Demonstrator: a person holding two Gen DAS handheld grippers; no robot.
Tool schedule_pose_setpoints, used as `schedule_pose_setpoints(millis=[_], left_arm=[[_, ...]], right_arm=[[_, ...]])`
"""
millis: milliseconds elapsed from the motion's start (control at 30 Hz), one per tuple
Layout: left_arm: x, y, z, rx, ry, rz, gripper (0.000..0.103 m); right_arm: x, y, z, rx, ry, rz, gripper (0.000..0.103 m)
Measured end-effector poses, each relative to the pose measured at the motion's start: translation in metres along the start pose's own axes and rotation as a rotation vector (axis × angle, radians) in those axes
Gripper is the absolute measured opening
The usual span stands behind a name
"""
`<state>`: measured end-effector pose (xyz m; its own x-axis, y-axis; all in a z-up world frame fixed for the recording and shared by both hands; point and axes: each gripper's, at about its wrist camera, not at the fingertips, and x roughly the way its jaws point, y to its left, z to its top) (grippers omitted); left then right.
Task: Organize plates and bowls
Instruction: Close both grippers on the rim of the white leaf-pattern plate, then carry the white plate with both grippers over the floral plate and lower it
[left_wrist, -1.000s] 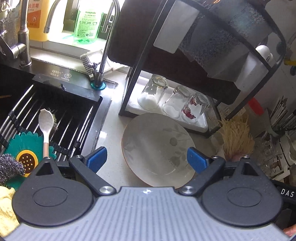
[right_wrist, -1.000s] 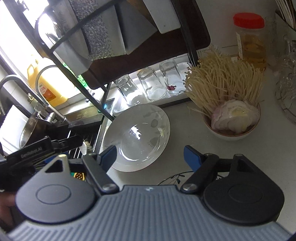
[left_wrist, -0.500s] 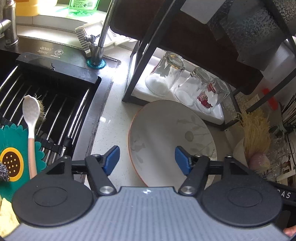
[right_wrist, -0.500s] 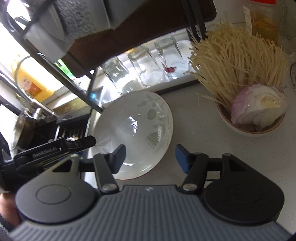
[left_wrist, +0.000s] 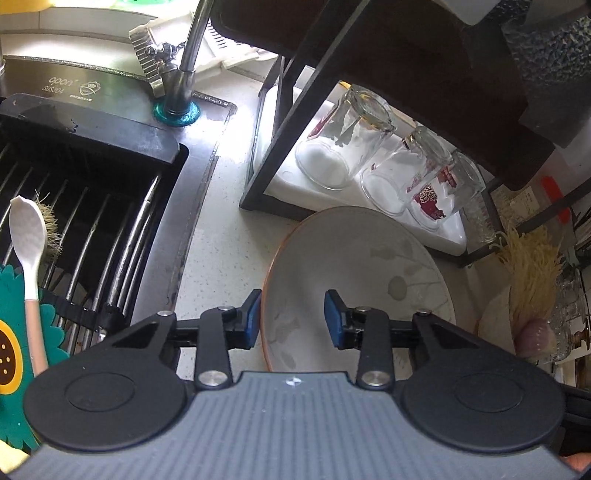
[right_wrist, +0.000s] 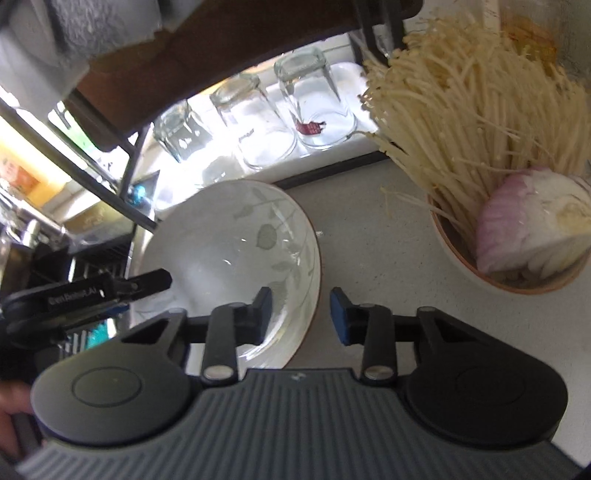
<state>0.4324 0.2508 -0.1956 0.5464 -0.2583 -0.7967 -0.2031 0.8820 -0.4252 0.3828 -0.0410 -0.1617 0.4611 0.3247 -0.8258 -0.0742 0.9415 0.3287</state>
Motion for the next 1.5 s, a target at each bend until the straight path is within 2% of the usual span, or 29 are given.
schedule_pose_setpoints(millis=[67,133,167,300,533,667,967,1500], left_arm=[[0.003,0.001,0.002,0.008,-0.003,0.005,0.035],[0.005,0.004,0.005,-0.001,-0.01,0.009,0.03],[0.006,0.007,0.006,-0.018,-0.005,-0.005,0.029],[0.01,0.009,0.01,-0.011,-0.003,-0.018,0.026],[0.015,0.01,0.013,-0.017,-0.008,-0.003,0.021],[0.01,0.007,0.011,0.021,-0.003,-0.005,0.018],[-0.007,-0.005,0.004,0.075,0.01,-0.015,0.013],[-0.062,-0.045,-0.029,0.151,-0.039,-0.074,0.013]], right_arm=[[0.007,-0.001,0.002,-0.003,0.015,-0.019,0.027],[0.011,-0.003,0.004,0.006,0.015,-0.025,0.017],[0.012,-0.004,0.006,0.006,0.007,-0.023,0.016],[0.016,-0.001,0.008,-0.017,-0.01,-0.034,0.016],[0.021,0.0,0.01,-0.034,-0.005,0.002,0.017],[0.017,-0.004,0.008,-0.035,0.004,0.022,0.017],[-0.008,-0.012,0.002,-0.056,0.012,0.05,0.017],[-0.081,-0.033,-0.022,-0.012,-0.102,0.088,0.017]])
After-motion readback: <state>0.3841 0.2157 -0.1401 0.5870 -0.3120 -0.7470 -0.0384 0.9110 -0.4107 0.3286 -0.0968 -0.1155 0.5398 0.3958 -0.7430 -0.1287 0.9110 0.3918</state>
